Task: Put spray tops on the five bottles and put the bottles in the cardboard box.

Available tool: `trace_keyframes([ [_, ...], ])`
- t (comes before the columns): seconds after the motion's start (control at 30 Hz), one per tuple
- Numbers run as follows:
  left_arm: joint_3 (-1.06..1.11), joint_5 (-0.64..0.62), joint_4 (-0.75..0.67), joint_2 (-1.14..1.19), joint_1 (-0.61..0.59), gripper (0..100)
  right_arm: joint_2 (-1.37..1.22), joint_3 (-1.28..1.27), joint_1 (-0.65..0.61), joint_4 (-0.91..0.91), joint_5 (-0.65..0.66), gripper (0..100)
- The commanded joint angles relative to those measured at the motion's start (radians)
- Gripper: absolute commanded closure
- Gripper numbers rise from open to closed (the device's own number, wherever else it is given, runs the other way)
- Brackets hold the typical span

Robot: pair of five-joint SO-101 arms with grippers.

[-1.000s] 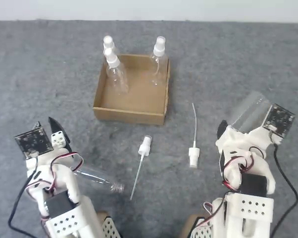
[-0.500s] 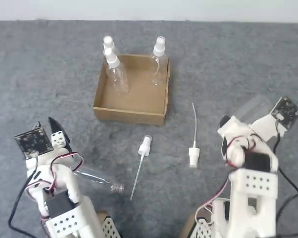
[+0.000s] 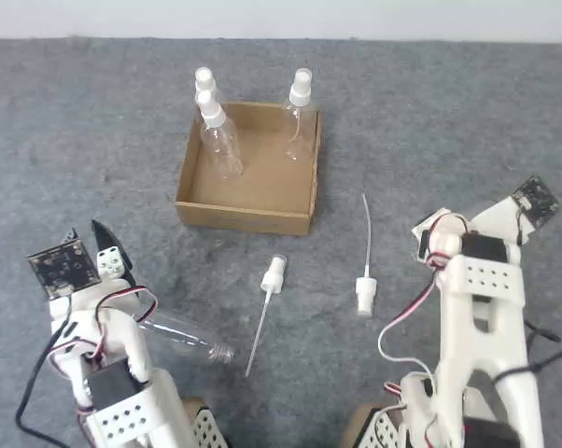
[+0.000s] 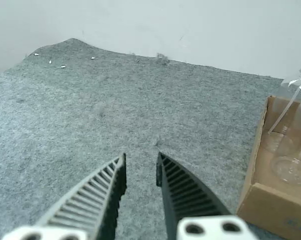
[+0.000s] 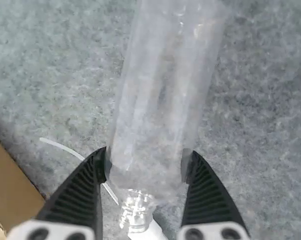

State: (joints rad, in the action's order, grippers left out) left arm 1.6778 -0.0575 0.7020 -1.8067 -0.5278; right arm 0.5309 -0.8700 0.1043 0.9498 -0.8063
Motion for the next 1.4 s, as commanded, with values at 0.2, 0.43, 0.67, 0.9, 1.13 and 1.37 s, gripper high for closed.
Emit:
trace_keyframes([
  [0.2, -0.008, -0.002, -0.034, -0.018, 0.003, 91, -0.177, 0.143, 0.005, -0.087, -0.057, 97.3],
  [0.43, -0.008, -0.002, -0.034, -0.018, 0.003, 91, -0.222, 0.144, -0.056, -0.108, -0.063, 74.8],
  [0.67, -0.008, -0.002, -0.034, -0.018, 0.003, 91, -0.16, 0.146, -0.116, -0.091, -0.057, 81.2],
  [0.9, -0.008, -0.002, -0.034, -0.018, 0.003, 91, -0.059, 0.157, -0.12, -0.031, 0.054, 81.5],
  [1.13, -0.008, -0.002, -0.034, -0.018, 0.003, 91, -0.015, 0.255, -0.119, 0.071, 0.311, 81.7],
  [1.37, -0.008, -0.002, -0.034, -0.018, 0.003, 91, -0.136, 0.351, -0.107, 0.068, 0.568, 81.9],
])
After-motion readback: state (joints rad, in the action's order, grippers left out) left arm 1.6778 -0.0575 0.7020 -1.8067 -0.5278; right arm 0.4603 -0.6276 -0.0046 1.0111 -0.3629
